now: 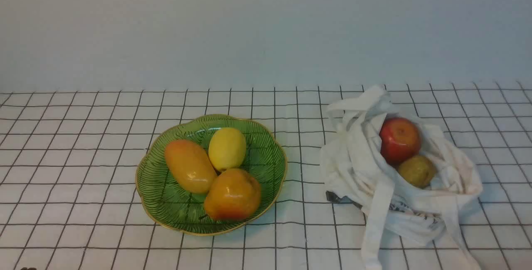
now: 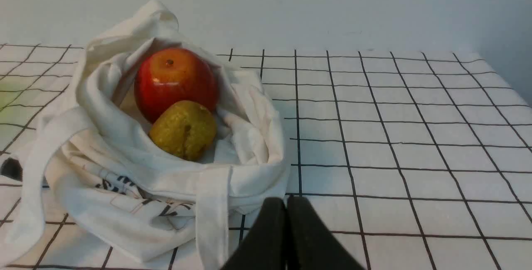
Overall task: Take the fruit out of the bag on the white checkered tablecloth and place them on the plate.
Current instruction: 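Reach for the kiwi in the white bag with the right gripper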
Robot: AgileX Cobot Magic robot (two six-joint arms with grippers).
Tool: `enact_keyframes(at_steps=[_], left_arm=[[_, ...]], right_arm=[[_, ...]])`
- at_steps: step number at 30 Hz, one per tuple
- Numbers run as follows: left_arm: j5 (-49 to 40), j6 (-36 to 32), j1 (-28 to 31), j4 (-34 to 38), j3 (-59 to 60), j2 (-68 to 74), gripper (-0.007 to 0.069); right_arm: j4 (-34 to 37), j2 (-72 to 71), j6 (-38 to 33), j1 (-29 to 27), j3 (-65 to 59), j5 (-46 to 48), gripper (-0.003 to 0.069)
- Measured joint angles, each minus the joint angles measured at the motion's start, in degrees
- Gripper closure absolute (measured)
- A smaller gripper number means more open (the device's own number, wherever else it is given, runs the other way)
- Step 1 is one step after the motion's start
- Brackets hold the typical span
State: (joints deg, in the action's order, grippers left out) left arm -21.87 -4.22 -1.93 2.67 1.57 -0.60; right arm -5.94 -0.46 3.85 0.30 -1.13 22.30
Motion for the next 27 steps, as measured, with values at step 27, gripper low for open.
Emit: enact_keyframes(at_steps=[27], left_arm=[[0.0, 0.0, 0.0, 0.0, 0.0, 0.0, 0.0632]], right_arm=[[19.99, 0.0, 2.33, 0.0, -0.57, -16.64, 0.0671]])
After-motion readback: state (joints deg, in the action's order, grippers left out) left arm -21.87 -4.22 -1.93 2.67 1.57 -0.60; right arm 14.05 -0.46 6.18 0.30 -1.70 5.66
